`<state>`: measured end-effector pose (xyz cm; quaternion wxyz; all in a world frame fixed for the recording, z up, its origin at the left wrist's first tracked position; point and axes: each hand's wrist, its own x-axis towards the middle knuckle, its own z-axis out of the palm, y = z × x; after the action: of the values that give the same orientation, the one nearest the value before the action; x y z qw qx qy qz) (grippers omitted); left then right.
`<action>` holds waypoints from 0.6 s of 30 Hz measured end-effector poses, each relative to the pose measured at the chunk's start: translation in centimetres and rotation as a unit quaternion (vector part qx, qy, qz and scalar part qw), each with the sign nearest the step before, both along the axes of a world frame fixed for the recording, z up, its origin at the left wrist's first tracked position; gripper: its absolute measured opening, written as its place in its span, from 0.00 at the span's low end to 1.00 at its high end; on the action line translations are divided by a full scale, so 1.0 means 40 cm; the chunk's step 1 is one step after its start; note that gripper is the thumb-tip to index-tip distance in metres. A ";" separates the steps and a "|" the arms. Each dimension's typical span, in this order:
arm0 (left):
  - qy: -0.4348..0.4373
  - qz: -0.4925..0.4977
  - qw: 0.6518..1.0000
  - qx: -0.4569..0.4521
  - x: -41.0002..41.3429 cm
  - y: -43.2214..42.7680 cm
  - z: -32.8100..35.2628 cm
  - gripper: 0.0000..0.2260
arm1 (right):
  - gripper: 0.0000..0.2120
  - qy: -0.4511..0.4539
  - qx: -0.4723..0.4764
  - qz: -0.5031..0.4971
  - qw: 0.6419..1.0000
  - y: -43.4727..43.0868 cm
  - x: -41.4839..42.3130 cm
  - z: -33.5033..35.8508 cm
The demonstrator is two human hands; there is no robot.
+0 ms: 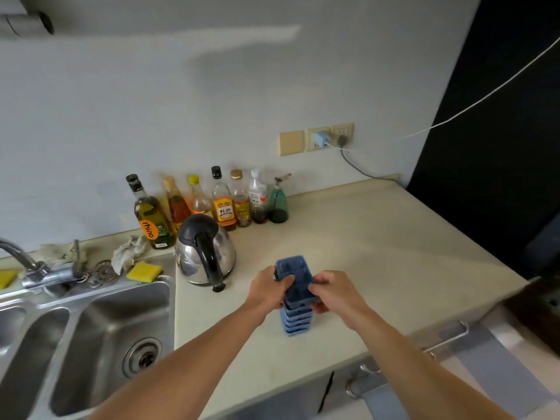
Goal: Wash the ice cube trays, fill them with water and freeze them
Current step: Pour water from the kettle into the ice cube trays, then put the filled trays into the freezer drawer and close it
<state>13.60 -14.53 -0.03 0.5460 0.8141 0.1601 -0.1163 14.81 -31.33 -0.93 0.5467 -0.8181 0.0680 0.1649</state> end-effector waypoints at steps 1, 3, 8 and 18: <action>-0.002 -0.001 0.999 0.036 0.005 -0.005 -0.011 0.12 | 0.05 0.003 -0.004 0.015 1.000 -0.006 0.005 -0.005; -0.006 0.018 0.997 0.074 0.012 -0.007 -0.028 0.17 | 0.06 0.004 -0.010 0.030 0.999 -0.019 0.017 -0.011; 0.063 0.180 0.978 -0.080 0.012 0.027 -0.078 0.31 | 0.25 0.092 0.005 0.003 0.996 -0.076 0.057 -0.055; 0.169 0.118 0.931 -0.300 -0.009 -0.018 -0.248 0.43 | 0.38 0.265 0.181 0.159 0.934 -0.065 0.073 -0.229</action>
<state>13.23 -15.25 -9.96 0.7394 0.5560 0.3028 -0.2292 17.72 -33.91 -10.10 0.6146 -0.6318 0.0482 0.4699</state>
